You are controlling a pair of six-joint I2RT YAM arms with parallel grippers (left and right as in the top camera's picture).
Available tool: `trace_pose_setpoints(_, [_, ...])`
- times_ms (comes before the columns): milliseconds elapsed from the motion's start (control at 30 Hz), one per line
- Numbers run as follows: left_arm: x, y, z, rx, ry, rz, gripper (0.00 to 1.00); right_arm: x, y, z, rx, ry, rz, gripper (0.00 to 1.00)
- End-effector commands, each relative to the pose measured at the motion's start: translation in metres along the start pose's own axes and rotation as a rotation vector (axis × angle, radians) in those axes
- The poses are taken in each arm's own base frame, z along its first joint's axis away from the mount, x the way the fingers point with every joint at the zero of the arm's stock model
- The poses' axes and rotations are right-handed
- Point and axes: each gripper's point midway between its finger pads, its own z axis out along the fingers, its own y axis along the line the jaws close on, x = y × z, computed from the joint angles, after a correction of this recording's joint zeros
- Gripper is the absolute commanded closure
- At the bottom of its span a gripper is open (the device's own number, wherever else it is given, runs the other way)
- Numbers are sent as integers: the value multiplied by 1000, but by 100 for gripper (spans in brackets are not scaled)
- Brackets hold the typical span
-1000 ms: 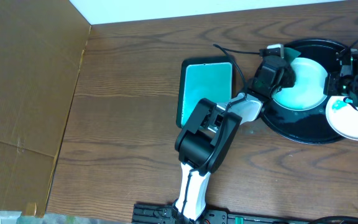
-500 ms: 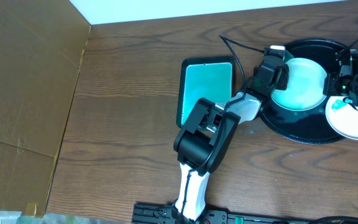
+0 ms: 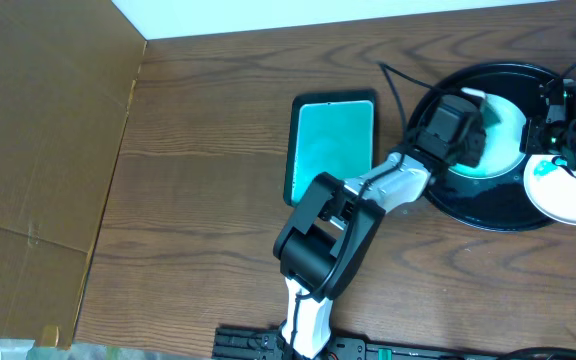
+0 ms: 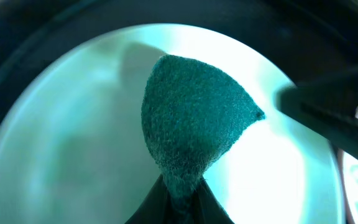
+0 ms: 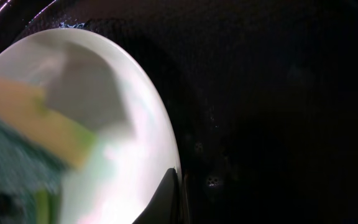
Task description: Clean dirty plates on tray and stack at the side
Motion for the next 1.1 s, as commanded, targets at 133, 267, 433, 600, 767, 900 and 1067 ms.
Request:
trace_pose_setpoints(133, [16,68,15,-290,-6,-29,93,13,-6,5,22,38,11,99])
trace_pose_setpoints(267, [16,105,11,-404,-6,-12,93,14,-7,4,25,45,12,99])
trace_pose_setpoints(433, [-7,133,0,-438,-72,-38,93,16,-7,4,27,53,14,99])
trace_pose_setpoints(600, [-43,137,-22,-437,-170,-55,93,15,-7,4,26,50,2,99])
trace_pose_setpoints(767, [-83,98,-49,-267,-258,-53,93,10,-6,4,20,31,-51,99])
trace_pose_setpoints(900, [-111,83,-85,-220,-322,-48,93,-1,-2,1,15,7,-109,99])
trace_pose_setpoints(1067, [-125,110,-136,-336,-346,-85,93,-27,11,-11,19,-49,-226,99])
